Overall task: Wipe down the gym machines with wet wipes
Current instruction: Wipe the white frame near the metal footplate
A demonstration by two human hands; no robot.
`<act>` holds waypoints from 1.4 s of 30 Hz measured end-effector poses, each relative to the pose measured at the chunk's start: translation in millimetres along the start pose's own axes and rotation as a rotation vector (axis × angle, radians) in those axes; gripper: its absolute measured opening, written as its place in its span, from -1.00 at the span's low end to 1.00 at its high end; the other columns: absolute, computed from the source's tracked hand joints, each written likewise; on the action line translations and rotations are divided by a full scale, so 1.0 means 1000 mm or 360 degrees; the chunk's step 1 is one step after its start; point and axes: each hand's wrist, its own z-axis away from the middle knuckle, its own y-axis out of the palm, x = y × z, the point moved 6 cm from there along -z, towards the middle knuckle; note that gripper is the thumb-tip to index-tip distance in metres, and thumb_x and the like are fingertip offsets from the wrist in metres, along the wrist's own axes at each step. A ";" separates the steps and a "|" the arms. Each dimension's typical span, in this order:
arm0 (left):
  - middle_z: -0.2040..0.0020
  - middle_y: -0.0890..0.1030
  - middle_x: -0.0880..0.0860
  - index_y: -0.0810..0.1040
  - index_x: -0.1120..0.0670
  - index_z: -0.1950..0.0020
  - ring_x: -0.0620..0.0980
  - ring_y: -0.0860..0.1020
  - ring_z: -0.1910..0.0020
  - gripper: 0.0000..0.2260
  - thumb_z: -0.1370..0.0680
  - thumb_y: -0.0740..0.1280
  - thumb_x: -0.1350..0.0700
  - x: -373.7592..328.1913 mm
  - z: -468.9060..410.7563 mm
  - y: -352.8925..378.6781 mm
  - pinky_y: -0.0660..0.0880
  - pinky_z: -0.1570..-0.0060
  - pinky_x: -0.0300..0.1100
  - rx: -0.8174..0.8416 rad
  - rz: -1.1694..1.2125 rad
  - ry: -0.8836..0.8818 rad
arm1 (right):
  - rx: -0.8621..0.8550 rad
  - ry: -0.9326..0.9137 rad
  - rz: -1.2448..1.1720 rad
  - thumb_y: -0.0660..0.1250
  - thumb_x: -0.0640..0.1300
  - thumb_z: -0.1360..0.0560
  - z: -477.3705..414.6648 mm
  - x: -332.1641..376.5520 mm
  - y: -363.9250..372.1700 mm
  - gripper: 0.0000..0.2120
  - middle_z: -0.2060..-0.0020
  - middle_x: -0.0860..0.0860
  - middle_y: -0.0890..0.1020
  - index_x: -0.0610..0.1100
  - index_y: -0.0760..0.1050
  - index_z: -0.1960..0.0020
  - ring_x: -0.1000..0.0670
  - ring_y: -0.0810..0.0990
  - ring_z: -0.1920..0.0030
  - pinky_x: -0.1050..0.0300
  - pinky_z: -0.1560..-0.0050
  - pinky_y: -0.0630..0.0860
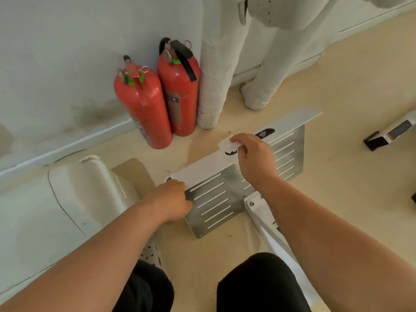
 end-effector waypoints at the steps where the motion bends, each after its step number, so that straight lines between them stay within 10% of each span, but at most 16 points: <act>1: -0.28 0.47 0.07 0.45 0.09 -0.24 0.12 0.49 -0.24 -0.69 -0.56 0.24 -0.02 0.004 -0.005 0.004 0.46 -0.21 -0.02 -0.0008 -0.0006 0.0023 | 0.0054 -0.0126 0.0101 0.23 -0.38 -0.56 -0.005 -0.002 0.017 -0.67 -0.13 -0.03 0.68 -0.15 0.65 -0.18 -0.02 0.61 -0.02 0.14 -0.03 0.47; 6: -0.39 0.40 -0.01 0.37 0.00 -0.43 0.06 0.47 -0.27 -0.56 -0.56 0.28 -0.05 0.021 -0.016 0.011 0.45 -0.24 -0.03 -0.0008 -0.0076 0.0131 | 0.0803 -0.0368 0.0870 -0.04 0.13 -0.65 0.015 -0.022 0.109 -0.46 -0.56 -0.07 0.35 0.01 0.37 -0.54 -0.11 0.25 -0.58 -0.02 -0.61 0.04; 13: -0.46 0.39 -0.07 0.36 -0.07 -0.52 -0.04 0.40 -0.39 -0.53 -0.61 0.28 -0.12 0.032 -0.020 -0.006 0.37 -0.37 -0.08 0.0059 -0.0125 0.0191 | 0.1092 -0.0788 0.1097 -0.32 0.56 -0.42 0.046 0.002 0.127 0.04 -0.65 -0.10 0.08 -0.09 0.06 -0.67 -0.10 0.04 -0.65 -0.03 -0.62 -0.06; 22: -0.40 0.48 -0.01 0.34 -0.03 -0.54 0.00 0.45 -0.36 -0.51 -0.62 0.27 -0.11 0.030 -0.022 -0.002 0.43 -0.34 -0.03 0.0179 -0.0182 0.0109 | 0.0789 -0.0345 0.1123 -0.53 0.64 -0.26 -0.012 -0.054 0.077 0.26 -0.62 -0.10 0.23 -0.08 0.22 -0.62 -0.08 0.13 -0.63 -0.03 -0.62 0.05; 30: -0.48 0.41 -0.01 0.31 -0.02 -0.56 0.00 0.41 -0.42 -0.49 -0.63 0.26 -0.08 0.026 -0.020 -0.004 0.40 -0.37 -0.06 0.0225 -0.0211 0.0127 | 0.1025 -0.0791 0.0995 -0.39 0.63 -0.35 0.058 -0.013 0.115 0.16 -0.64 -0.08 0.15 -0.11 0.12 -0.66 -0.05 0.04 -0.65 0.06 -0.60 -0.19; 37: -0.43 0.47 0.02 0.39 0.01 -0.51 0.03 0.47 -0.35 -0.54 -0.62 0.25 -0.03 0.024 -0.021 -0.006 0.44 -0.32 -0.07 0.0175 -0.0213 0.0108 | 0.0670 -0.0319 0.1187 -0.49 0.67 -0.26 -0.017 -0.073 0.061 0.27 -0.60 -0.11 0.27 -0.10 0.25 -0.61 -0.08 0.15 -0.62 -0.01 -0.63 0.00; 42: -0.33 0.54 0.04 0.48 0.03 -0.42 0.05 0.52 -0.24 -0.62 -0.61 0.23 0.02 0.020 -0.019 -0.009 0.49 -0.24 -0.05 0.0170 -0.0254 0.0085 | 0.0960 -0.0761 0.1037 -0.41 0.68 -0.27 0.058 -0.010 0.120 0.27 -0.63 -0.13 0.19 -0.17 0.15 -0.64 -0.12 0.08 -0.64 -0.04 -0.64 -0.08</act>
